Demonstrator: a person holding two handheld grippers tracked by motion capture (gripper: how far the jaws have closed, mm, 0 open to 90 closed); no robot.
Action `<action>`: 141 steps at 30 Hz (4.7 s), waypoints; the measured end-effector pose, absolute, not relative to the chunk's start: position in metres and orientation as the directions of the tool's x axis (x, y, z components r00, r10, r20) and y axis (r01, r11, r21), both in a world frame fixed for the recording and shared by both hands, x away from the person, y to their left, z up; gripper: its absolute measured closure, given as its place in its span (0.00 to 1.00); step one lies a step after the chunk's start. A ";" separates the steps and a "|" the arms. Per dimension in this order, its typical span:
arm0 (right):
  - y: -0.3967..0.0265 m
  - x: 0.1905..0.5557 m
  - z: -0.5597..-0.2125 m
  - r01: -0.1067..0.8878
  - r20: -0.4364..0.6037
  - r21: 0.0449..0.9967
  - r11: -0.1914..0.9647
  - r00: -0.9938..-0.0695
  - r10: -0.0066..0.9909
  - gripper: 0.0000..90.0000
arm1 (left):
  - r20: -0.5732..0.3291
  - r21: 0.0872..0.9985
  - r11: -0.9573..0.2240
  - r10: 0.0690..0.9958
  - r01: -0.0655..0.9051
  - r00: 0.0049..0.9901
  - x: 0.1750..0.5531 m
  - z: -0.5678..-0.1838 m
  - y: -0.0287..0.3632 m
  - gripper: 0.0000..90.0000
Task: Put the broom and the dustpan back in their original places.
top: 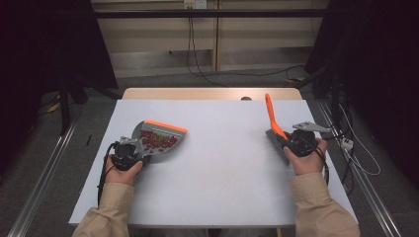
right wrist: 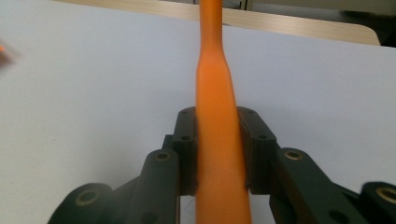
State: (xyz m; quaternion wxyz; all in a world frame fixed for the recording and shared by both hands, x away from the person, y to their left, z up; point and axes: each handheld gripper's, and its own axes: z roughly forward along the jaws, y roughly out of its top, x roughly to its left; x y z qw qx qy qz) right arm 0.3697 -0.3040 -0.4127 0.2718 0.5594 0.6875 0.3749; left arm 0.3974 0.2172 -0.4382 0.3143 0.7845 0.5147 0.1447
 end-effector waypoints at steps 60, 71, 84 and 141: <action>-0.281 0.345 -0.429 0.517 0.284 0.854 -0.064 -0.359 0.889 0.38 | -0.243 0.737 -0.185 0.825 0.650 0.510 0.373 -0.435 0.205 0.11; -0.277 0.343 -0.433 0.522 0.238 0.853 -0.004 -0.381 0.893 0.38 | -0.235 0.764 -0.181 0.816 0.619 0.528 0.369 -0.431 0.208 0.12; -0.246 0.378 -0.447 0.570 0.100 0.786 0.241 -0.501 0.860 1.00 | -0.213 0.800 -0.183 0.804 0.572 0.556 0.370 -0.425 0.208 0.11; -0.257 0.341 -0.436 0.506 0.169 0.855 0.111 -0.475 0.863 0.46 | -0.169 0.855 -0.174 0.798 0.489 0.579 0.352 -0.424 0.233 0.20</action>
